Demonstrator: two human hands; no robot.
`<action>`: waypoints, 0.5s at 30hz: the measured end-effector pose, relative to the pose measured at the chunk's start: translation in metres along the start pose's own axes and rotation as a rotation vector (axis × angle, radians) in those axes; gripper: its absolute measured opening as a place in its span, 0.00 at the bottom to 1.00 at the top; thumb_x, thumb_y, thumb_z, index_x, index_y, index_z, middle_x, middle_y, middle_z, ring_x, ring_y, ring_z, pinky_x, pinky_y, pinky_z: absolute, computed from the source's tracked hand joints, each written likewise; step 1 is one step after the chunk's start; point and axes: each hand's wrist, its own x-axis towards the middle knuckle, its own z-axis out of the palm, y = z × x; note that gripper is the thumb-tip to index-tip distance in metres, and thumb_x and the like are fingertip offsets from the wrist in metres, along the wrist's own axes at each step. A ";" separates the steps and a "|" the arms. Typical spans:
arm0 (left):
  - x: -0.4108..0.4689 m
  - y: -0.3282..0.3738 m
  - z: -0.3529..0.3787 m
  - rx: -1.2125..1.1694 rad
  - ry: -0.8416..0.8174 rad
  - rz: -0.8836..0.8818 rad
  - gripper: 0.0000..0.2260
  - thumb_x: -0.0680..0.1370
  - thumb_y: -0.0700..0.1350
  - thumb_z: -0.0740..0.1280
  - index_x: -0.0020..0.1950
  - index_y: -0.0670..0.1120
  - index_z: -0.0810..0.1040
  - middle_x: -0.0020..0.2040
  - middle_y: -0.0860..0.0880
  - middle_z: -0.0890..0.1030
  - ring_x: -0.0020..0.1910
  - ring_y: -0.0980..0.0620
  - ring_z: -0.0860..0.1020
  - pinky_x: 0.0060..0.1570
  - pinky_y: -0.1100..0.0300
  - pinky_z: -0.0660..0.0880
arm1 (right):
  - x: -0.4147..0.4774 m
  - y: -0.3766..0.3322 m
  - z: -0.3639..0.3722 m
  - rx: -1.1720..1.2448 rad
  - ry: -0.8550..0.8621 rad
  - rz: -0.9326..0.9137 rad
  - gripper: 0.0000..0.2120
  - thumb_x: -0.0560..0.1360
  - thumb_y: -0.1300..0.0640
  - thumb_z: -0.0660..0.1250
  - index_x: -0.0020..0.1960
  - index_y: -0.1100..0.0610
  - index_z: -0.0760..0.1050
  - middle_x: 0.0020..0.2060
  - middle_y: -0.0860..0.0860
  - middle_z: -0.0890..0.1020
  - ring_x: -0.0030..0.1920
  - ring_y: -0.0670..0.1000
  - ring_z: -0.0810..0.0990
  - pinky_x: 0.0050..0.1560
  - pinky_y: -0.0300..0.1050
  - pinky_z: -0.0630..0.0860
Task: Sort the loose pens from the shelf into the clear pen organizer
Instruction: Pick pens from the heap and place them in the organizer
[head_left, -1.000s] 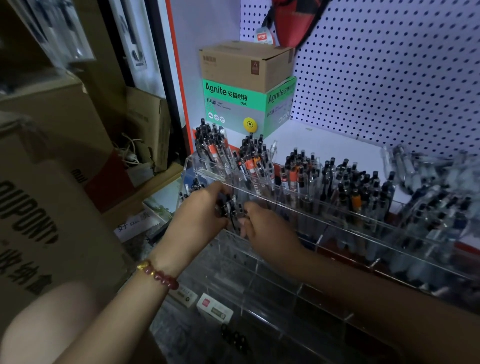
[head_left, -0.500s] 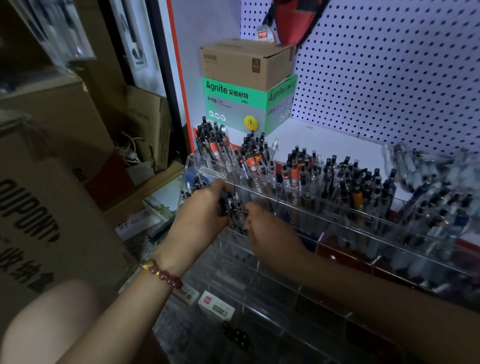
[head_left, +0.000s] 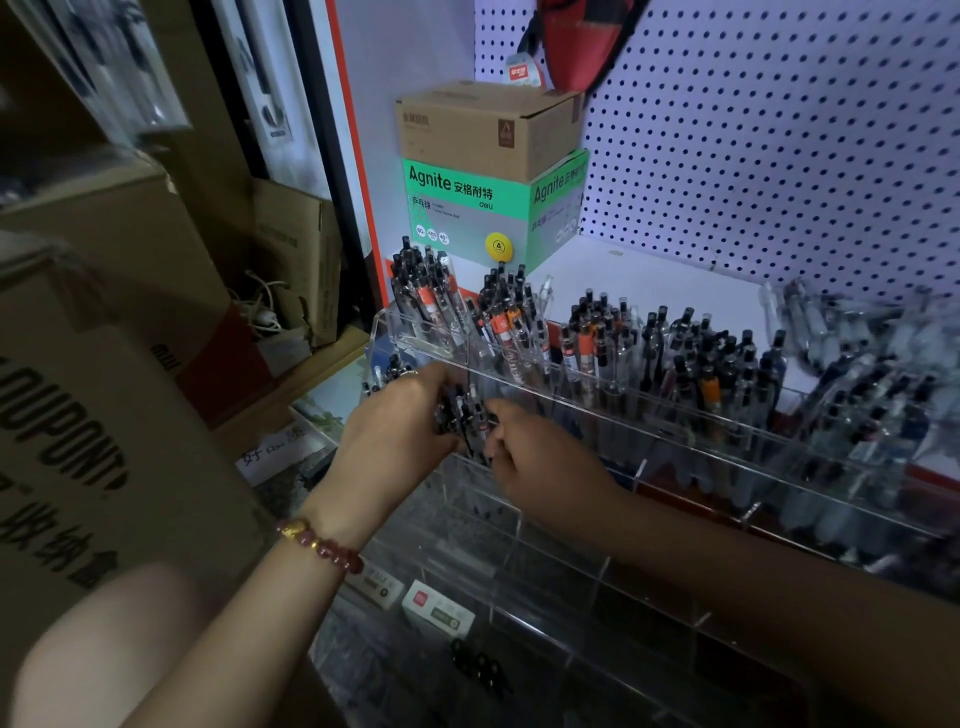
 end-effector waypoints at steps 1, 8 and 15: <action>-0.001 0.001 -0.002 0.018 -0.003 -0.004 0.23 0.69 0.44 0.76 0.61 0.54 0.72 0.50 0.55 0.79 0.46 0.52 0.79 0.39 0.57 0.73 | -0.002 -0.001 -0.001 -0.022 0.010 -0.001 0.26 0.79 0.59 0.57 0.76 0.57 0.56 0.48 0.52 0.80 0.46 0.52 0.79 0.48 0.54 0.78; -0.004 0.020 -0.032 0.219 0.009 -0.023 0.24 0.67 0.58 0.75 0.58 0.53 0.72 0.51 0.56 0.79 0.52 0.52 0.78 0.44 0.57 0.74 | -0.030 -0.010 -0.037 -0.233 0.179 -0.168 0.14 0.80 0.56 0.55 0.64 0.52 0.71 0.41 0.48 0.80 0.35 0.46 0.76 0.32 0.41 0.67; 0.012 0.085 -0.053 0.041 0.248 0.254 0.06 0.75 0.54 0.68 0.44 0.52 0.76 0.35 0.57 0.77 0.35 0.56 0.75 0.33 0.59 0.68 | -0.055 0.010 -0.114 -0.254 0.664 -0.287 0.09 0.75 0.55 0.58 0.43 0.51 0.77 0.22 0.43 0.67 0.21 0.45 0.65 0.24 0.36 0.60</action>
